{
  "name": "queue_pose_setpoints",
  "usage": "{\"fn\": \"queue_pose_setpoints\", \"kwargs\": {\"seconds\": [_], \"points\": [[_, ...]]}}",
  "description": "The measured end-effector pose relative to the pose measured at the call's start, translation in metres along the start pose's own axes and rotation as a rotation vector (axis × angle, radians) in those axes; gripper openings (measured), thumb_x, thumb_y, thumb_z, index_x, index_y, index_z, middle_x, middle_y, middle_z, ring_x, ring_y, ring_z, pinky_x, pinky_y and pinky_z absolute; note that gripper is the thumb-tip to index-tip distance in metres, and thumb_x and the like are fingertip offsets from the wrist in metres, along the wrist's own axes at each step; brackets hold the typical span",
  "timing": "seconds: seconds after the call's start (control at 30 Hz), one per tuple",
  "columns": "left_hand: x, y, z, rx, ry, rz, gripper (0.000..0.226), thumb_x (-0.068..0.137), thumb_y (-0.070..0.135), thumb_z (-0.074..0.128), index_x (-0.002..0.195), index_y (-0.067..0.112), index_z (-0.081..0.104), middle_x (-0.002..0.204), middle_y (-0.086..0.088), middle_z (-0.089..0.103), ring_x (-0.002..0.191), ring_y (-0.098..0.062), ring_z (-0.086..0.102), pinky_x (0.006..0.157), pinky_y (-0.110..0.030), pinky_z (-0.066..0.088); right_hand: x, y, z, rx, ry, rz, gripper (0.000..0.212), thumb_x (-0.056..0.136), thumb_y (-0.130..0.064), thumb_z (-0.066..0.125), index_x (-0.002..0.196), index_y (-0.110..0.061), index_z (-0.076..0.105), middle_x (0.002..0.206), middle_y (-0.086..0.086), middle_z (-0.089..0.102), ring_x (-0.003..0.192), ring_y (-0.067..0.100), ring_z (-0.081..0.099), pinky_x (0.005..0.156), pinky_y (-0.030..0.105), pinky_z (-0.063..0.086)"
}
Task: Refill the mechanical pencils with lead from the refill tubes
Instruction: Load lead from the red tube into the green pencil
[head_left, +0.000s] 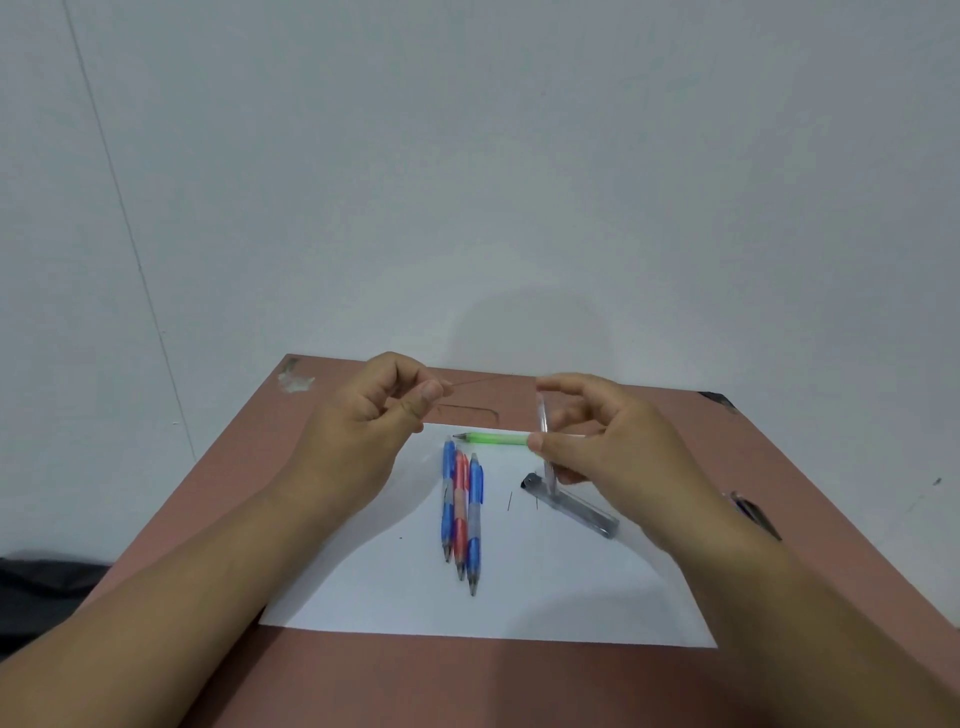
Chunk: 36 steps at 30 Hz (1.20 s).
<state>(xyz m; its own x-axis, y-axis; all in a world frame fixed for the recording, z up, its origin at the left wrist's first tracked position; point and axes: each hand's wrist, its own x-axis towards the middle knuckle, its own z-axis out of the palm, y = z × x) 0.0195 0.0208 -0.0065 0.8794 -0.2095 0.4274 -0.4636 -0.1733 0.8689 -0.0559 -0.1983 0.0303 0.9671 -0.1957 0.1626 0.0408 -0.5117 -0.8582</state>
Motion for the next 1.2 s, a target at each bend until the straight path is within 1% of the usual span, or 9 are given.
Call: {"fn": "queue_pose_setpoints", "kwargs": {"seconds": [0.07,0.13,0.23,0.33,0.43,0.8,1.0,1.1,1.2], "points": [[0.001,-0.001,0.000,0.012,0.000,-0.007,0.020,0.083,0.056,0.056,0.087,0.039,0.066,0.098,0.007,0.073,0.094,-0.016,0.067,0.089,-0.051,0.056,-0.007,-0.006,-0.006,-0.251,-0.103,0.018,0.044,0.083,-0.030,0.083,0.119,-0.048,0.066,0.098,-0.012,0.068,0.074,0.007,0.071,0.072,0.026,0.058],[0.000,-0.001,0.001,0.045,-0.009,-0.025,0.025,0.082,0.059,0.055,0.089,0.038,0.066,0.098,0.010,0.072,0.092,-0.013,0.066,0.088,-0.048,0.056,-0.017,-0.009,-0.004,-0.412,-0.204,0.041,0.046,0.085,-0.037,0.080,0.125,-0.049,0.062,0.101,-0.016,0.068,0.079,0.002,0.067,0.067,0.019,0.050],[0.000,-0.001,0.002,0.111,-0.017,-0.043,0.031,0.080,0.062,0.052,0.091,0.036,0.066,0.096,0.017,0.071,0.088,-0.008,0.065,0.085,-0.042,0.058,-0.028,-0.008,0.008,-0.571,-0.278,0.061,0.049,0.090,-0.041,0.074,0.136,-0.042,0.057,0.120,-0.016,0.065,0.098,0.004,0.062,0.061,0.009,0.041],[0.000,-0.002,0.003,0.121,-0.012,-0.031,0.019,0.090,0.050,0.057,0.090,0.034,0.066,0.094,0.016,0.070,0.087,-0.009,0.065,0.082,-0.040,0.058,-0.029,-0.001,0.019,-0.674,-0.260,0.041,0.047,0.093,-0.043,0.070,0.138,-0.037,0.057,0.126,-0.013,0.064,0.095,0.007,0.058,0.062,0.006,0.038],[0.000,-0.003,0.003,0.142,-0.007,-0.026,0.011,0.096,0.040,0.059,0.092,0.033,0.067,0.094,0.015,0.070,0.085,-0.009,0.064,0.078,-0.032,0.057,-0.027,0.006,0.023,-0.732,-0.201,0.001,0.036,0.096,-0.045,0.064,0.131,-0.034,0.063,0.122,-0.012,0.066,0.084,0.008,0.055,0.064,0.008,0.035],[0.001,-0.005,0.003,0.156,-0.001,-0.015,0.011,0.097,0.036,0.059,0.091,0.031,0.067,0.094,0.012,0.071,0.079,-0.009,0.062,0.072,-0.023,0.052,-0.020,0.017,0.003,-0.881,-0.104,-0.021,0.019,0.100,-0.039,0.055,0.105,-0.027,0.069,0.101,-0.004,0.068,0.081,0.012,0.058,0.053,0.011,0.027],[0.001,-0.006,0.004,0.159,-0.021,-0.011,0.011,0.096,0.038,0.060,0.090,0.031,0.067,0.094,0.014,0.071,0.079,-0.009,0.064,0.075,-0.032,0.056,-0.028,0.031,-0.012,-0.896,0.023,0.113,0.019,0.093,-0.038,0.061,0.091,-0.021,0.069,0.086,-0.004,0.068,0.077,0.013,0.062,0.063,0.022,0.045],[0.000,-0.006,0.005,0.152,-0.026,-0.018,0.012,0.096,0.038,0.059,0.091,0.031,0.067,0.094,0.015,0.071,0.079,-0.009,0.064,0.078,-0.034,0.056,-0.030,0.036,-0.023,-0.916,0.064,0.177,0.019,0.093,-0.032,0.059,0.086,-0.017,0.068,0.084,-0.001,0.068,0.068,0.013,0.053,0.051,0.018,0.034],[0.000,-0.006,0.005,0.155,-0.034,-0.014,0.017,0.091,0.046,0.057,0.090,0.032,0.067,0.093,0.015,0.072,0.080,-0.010,0.065,0.078,-0.038,0.058,-0.032,0.038,-0.030,-0.910,0.094,0.192,0.026,0.093,-0.027,0.059,0.072,-0.013,0.055,0.077,0.002,0.063,0.063,0.014,0.045,0.049,0.021,0.028]]}}
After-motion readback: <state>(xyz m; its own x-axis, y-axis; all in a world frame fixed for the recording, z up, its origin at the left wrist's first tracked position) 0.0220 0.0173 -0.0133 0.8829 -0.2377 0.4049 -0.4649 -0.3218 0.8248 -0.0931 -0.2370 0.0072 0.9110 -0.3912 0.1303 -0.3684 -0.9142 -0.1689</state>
